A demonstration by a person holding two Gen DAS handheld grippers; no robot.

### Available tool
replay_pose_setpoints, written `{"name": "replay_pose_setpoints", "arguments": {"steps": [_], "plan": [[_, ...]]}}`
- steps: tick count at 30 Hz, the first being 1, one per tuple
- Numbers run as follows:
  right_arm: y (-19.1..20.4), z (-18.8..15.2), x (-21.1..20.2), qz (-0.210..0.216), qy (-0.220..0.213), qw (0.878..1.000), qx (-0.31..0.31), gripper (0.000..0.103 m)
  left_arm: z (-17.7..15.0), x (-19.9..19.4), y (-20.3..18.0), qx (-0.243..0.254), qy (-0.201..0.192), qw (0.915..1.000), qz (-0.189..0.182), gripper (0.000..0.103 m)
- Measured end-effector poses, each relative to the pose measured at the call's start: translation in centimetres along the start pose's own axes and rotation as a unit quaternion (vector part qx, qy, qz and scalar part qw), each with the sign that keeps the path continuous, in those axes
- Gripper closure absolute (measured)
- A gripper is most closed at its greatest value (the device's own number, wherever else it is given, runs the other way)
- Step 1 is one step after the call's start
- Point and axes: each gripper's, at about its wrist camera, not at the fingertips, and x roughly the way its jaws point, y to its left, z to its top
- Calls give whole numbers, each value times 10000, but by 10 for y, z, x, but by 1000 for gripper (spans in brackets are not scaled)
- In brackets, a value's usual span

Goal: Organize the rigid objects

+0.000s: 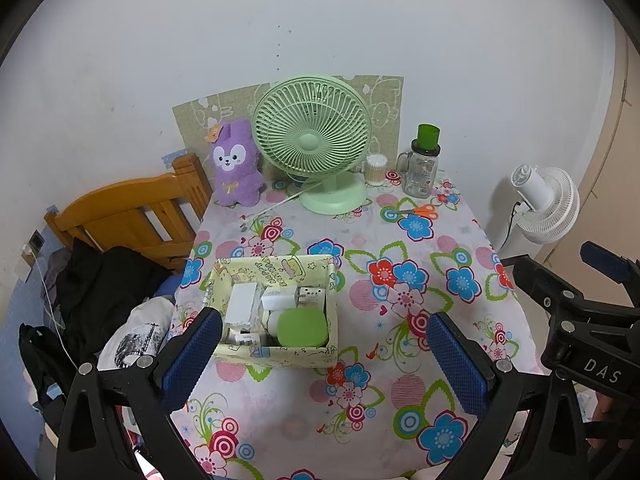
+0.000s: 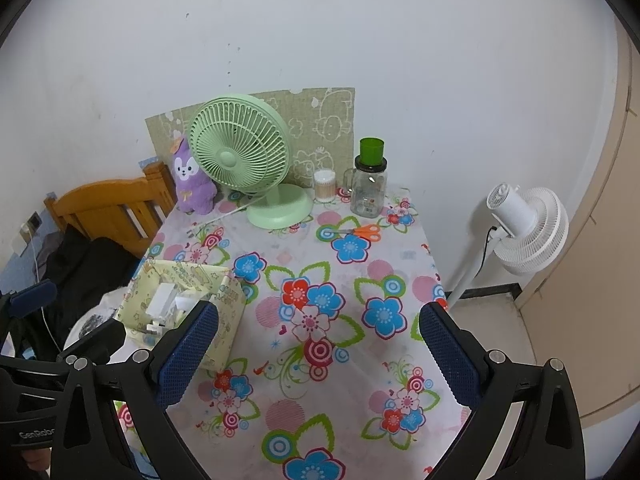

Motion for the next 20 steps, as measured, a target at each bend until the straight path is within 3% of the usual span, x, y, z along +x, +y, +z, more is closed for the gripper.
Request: {"name": "replay_pose_setpoints", "arguments": {"steps": [20], "plan": [[-7, 20, 6, 31, 226, 9997, -78, 1, 19, 5, -5, -129, 207, 9997, -61, 0]]}}
